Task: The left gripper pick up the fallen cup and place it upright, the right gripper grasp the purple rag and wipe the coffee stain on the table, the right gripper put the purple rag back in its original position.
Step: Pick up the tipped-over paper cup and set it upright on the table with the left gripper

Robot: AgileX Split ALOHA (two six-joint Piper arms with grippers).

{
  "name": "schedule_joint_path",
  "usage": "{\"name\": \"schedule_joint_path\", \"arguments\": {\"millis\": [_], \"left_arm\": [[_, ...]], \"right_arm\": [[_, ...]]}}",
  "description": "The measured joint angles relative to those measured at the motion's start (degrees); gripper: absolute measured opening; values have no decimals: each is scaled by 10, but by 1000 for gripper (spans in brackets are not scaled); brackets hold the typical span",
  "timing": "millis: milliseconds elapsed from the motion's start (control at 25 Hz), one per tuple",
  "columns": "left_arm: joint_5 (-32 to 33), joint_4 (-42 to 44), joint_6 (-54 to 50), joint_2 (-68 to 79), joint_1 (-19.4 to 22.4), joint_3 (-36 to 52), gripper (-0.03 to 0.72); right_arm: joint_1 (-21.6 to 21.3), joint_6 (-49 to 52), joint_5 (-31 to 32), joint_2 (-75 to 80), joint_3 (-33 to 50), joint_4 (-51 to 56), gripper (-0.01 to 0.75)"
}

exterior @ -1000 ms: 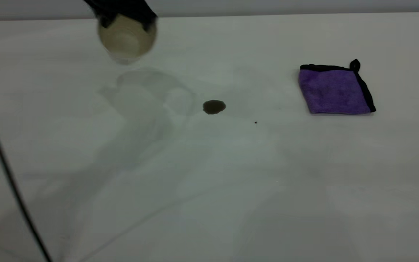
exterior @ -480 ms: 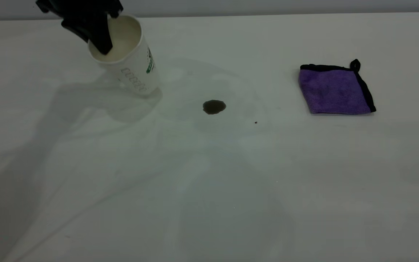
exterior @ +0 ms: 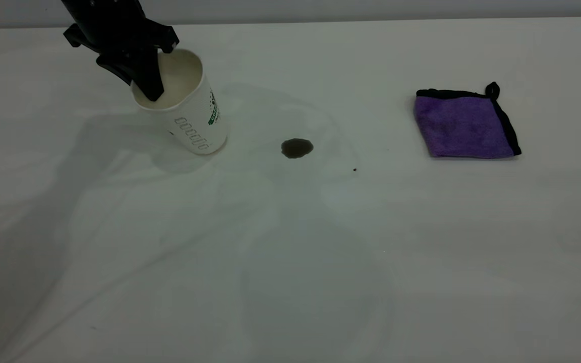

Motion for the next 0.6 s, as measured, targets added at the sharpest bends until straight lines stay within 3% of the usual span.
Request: {"name": "schedule_joint_path", "arguments": {"millis": [240,600], "left_arm": [[1,0,0,9,0,0,96],[16,-2,-14,10,0,-47,373]], "right_arm": [[0,0,0,0,0,0,240],[0,0,0,0,0,0,240]]}}
